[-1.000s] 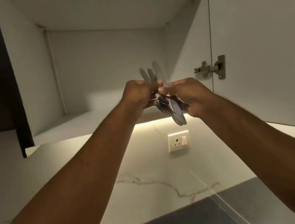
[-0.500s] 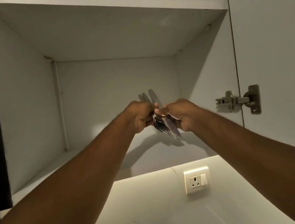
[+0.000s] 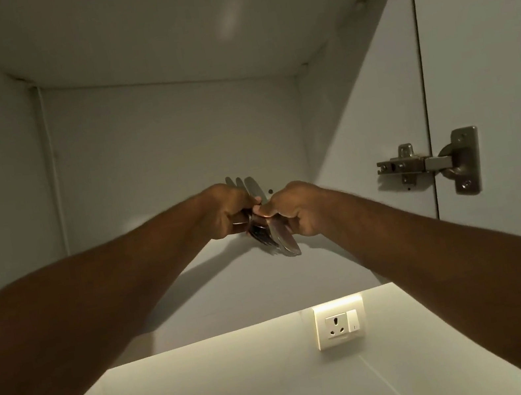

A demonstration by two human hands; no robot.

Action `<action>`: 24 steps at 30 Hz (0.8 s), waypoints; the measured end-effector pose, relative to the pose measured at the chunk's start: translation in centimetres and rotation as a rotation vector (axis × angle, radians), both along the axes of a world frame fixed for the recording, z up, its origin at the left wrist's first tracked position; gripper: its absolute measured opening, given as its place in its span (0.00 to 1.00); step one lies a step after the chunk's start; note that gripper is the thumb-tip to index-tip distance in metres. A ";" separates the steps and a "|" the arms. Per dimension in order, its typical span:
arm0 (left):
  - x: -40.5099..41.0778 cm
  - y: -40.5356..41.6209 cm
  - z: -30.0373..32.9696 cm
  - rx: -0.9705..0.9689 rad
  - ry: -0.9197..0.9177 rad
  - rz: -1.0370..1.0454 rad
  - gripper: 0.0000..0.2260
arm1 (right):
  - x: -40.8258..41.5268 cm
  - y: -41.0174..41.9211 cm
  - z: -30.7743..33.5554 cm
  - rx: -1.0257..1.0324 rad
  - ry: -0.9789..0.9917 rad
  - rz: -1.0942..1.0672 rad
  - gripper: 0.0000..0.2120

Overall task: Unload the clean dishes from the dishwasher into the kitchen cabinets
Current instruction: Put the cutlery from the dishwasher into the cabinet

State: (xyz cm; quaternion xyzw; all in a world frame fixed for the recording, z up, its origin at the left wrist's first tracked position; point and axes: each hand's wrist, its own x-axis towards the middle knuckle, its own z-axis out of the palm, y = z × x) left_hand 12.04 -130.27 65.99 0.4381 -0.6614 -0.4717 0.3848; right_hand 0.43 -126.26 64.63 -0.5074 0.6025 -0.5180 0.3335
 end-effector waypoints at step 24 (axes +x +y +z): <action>-0.2 -0.5 -1.2 0.064 0.171 -0.008 0.07 | -4.6 -1.6 0.0 0.193 0.463 -0.225 0.12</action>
